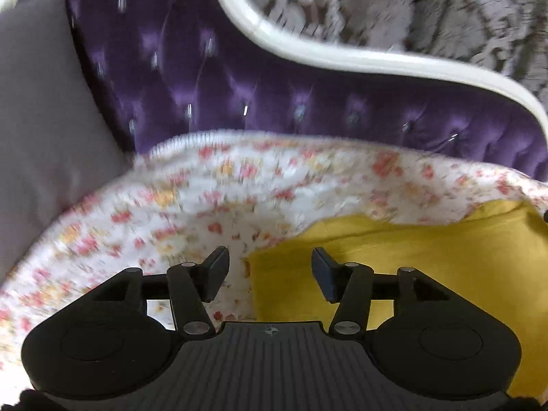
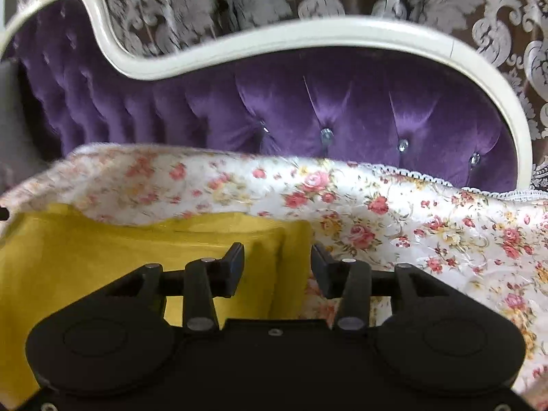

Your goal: Fold small clothes

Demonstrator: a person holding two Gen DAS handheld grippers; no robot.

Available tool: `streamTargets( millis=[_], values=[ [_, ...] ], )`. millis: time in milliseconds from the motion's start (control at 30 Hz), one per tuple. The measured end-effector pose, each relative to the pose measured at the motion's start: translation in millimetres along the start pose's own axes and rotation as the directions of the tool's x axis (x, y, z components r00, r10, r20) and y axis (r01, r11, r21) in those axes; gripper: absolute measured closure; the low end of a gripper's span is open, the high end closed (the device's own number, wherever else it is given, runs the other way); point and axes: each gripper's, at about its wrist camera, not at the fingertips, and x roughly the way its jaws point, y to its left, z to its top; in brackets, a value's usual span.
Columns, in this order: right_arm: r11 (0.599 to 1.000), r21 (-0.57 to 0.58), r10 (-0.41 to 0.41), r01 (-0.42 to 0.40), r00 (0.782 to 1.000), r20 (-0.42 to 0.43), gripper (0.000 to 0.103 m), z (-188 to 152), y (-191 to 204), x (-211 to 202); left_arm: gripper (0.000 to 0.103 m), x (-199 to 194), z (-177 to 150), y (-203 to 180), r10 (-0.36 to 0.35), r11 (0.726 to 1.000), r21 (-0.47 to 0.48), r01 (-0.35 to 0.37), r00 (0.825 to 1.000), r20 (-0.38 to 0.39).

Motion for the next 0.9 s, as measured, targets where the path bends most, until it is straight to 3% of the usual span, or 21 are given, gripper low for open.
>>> streamTargets(
  millis=[133,233,333,400,467,767,900],
  values=[
    [0.998,-0.019,0.067,-0.067,0.998,-0.019,0.047,-11,15,-32,0.040,-40,-18,-30,-0.070,0.993,0.098,0.067,0.997,0.028],
    [0.992,-0.100,0.069,-0.074,0.996,-0.055,0.046,-28,34,-47,0.040,-48,-47,-58,-0.140,0.973,0.178,0.146,0.989,-0.045],
    [0.981,-0.184,0.043,-0.064,0.992,-0.118,0.046,-48,53,-53,0.040,-48,-76,-77,-0.123,0.963,0.226,0.145,0.987,-0.108],
    [0.974,-0.222,0.012,-0.048,0.986,-0.165,0.046,-61,59,-55,0.039,-45,-91,-81,-0.121,0.967,0.206,0.150,0.982,-0.148],
    [0.967,-0.255,-0.014,-0.028,0.987,-0.161,0.045,-69,61,-55,0.039,-46,-97,-77,-0.117,0.975,0.173,0.138,0.985,-0.123],
    [0.988,-0.154,-0.018,-0.016,0.976,-0.218,0.040,-65,47,-40,0.034,-44,-91,-84,-0.072,0.990,0.109,0.091,0.983,-0.167],
    [0.986,-0.168,-0.050,0.008,0.967,-0.248,0.040,-62,52,-37,0.033,-41,-88,-87,-0.050,0.993,0.094,0.068,0.981,-0.190]
  ],
)
